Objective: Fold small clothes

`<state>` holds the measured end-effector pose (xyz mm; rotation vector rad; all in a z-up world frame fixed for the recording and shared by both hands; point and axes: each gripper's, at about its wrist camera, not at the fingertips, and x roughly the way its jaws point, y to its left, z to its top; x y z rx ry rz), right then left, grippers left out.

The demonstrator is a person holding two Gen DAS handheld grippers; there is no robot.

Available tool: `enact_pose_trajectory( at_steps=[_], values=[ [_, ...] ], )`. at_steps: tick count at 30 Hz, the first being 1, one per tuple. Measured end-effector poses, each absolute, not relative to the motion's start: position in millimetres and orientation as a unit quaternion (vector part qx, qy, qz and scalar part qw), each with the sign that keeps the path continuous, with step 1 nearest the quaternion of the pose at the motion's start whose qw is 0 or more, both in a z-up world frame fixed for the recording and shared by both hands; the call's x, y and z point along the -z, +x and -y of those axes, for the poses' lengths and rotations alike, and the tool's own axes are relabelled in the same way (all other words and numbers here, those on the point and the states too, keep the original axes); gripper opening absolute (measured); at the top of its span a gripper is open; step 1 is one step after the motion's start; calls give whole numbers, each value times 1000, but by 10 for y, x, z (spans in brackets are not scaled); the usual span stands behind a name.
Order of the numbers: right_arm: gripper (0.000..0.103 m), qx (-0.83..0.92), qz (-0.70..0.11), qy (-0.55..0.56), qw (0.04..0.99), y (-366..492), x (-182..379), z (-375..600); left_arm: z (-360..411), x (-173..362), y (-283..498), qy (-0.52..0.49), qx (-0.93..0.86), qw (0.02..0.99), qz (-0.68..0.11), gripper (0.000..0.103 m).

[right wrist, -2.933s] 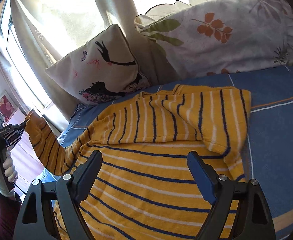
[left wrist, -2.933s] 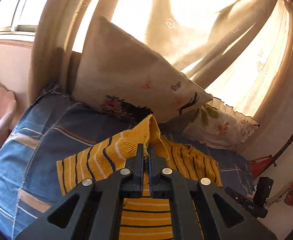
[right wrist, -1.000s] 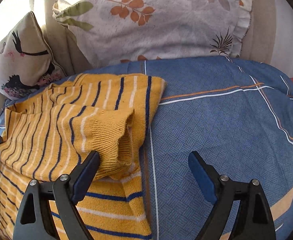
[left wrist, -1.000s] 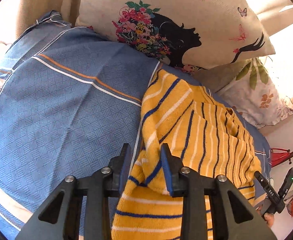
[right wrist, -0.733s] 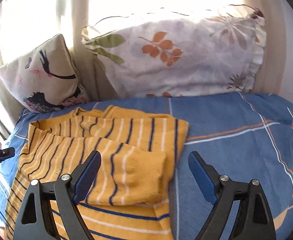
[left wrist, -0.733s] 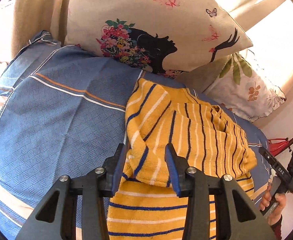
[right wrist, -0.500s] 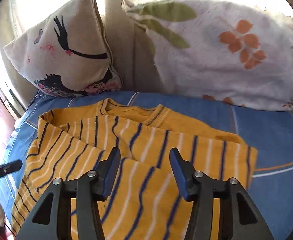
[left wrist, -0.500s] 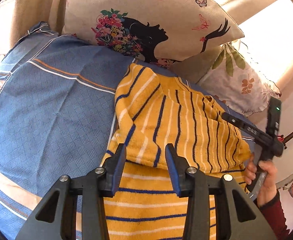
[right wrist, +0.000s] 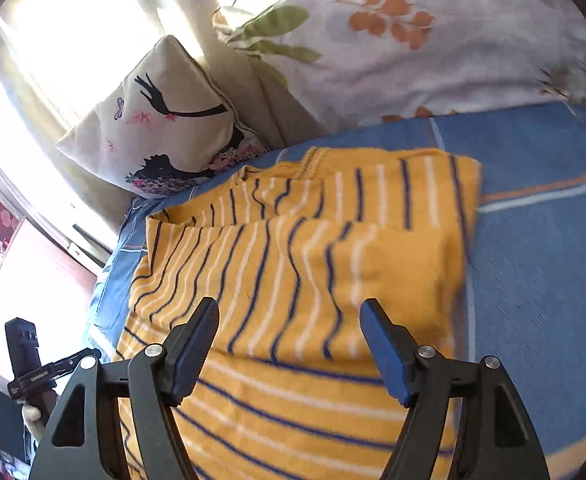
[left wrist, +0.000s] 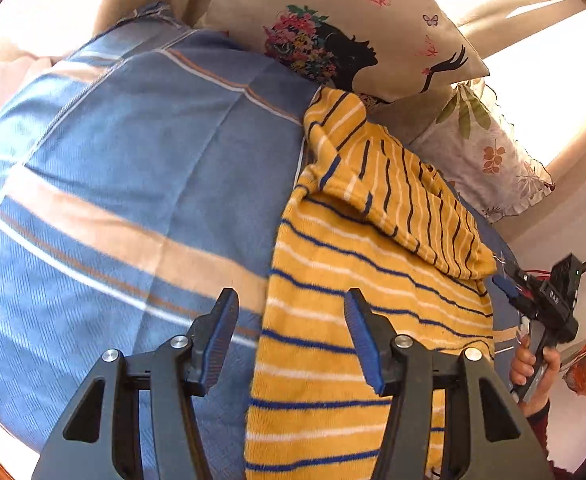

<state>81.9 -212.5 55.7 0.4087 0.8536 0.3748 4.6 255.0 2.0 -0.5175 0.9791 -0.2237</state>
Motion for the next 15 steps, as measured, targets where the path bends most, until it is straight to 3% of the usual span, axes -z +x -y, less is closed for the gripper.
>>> enact_pose_trajectory(
  at_steps=[4,7,9,15],
  values=[
    [84,-134,-406,230,874,139,-424,2562,-2571,228,-229,-299,131,821,-468,54],
    [84,-133,-428,271,852,-182,-176,2680,-2506,254,-454,-323,154,817,-452,60],
    [85,-163,-416,309,839,-391,-50,2702,-2458,304,-588,-353,181,803,-444,66],
    [85,-288,-395,350,799,-729,44,2264,-2317,378,-961,-399,235,780,-420,66]
  ],
)
